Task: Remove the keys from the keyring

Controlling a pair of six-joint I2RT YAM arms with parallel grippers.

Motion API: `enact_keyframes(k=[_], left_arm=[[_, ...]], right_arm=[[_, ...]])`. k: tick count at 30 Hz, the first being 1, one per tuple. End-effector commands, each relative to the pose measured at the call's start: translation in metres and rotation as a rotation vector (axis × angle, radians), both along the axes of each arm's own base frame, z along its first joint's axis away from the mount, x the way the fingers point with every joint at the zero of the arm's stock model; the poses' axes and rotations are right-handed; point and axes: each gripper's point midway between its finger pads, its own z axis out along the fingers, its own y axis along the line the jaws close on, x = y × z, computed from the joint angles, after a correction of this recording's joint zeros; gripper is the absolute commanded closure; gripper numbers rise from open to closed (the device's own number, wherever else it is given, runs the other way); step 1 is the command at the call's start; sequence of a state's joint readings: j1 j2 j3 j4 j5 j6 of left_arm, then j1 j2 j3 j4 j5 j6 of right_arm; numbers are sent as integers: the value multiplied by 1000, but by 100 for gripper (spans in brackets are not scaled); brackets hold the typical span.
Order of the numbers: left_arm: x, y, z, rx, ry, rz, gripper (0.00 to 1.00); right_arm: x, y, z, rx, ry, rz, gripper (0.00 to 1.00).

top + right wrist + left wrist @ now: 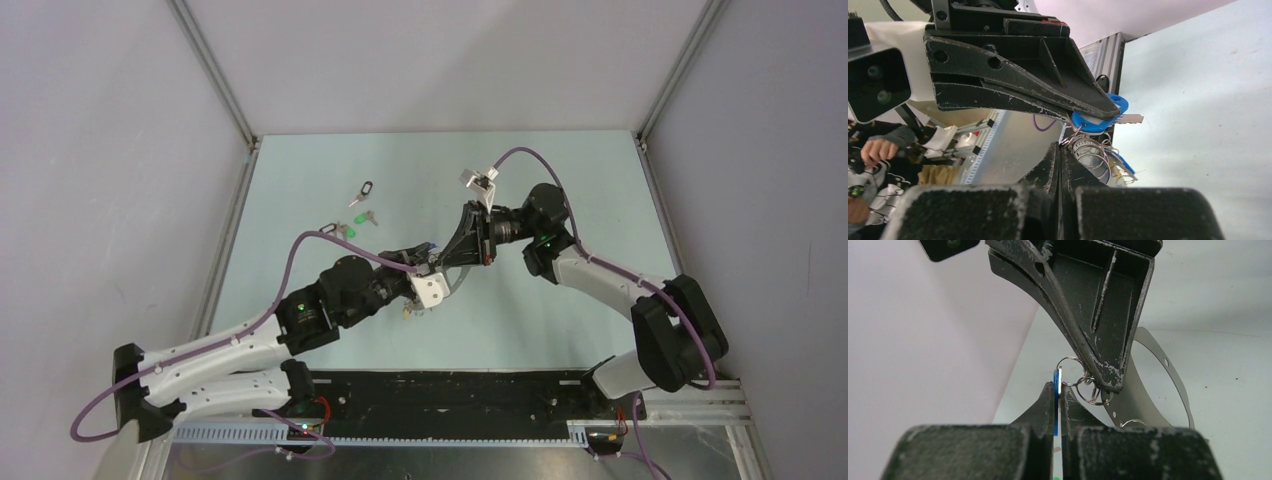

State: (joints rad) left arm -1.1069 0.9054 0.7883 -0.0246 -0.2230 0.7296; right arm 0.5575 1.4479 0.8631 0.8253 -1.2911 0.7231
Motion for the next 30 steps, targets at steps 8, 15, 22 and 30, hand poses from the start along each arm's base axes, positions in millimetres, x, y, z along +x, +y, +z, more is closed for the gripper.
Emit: enact_keyframes(k=[8,15,22,30], left_arm=[[-5,-11,43,-158,-83,-66,100],[-8,-13,44,-165,-88,-87,100],[-6,-16,39,-144,-89,-88,100],[-4,-23,30,-108,-87,-103,100]], right_arm=[[4,7,2,-32,216,60,100],[12,11,2,8,289,71,100],[20,22,-8,-17,352,33,100],[29,30,-17,-57,361,-51,100]])
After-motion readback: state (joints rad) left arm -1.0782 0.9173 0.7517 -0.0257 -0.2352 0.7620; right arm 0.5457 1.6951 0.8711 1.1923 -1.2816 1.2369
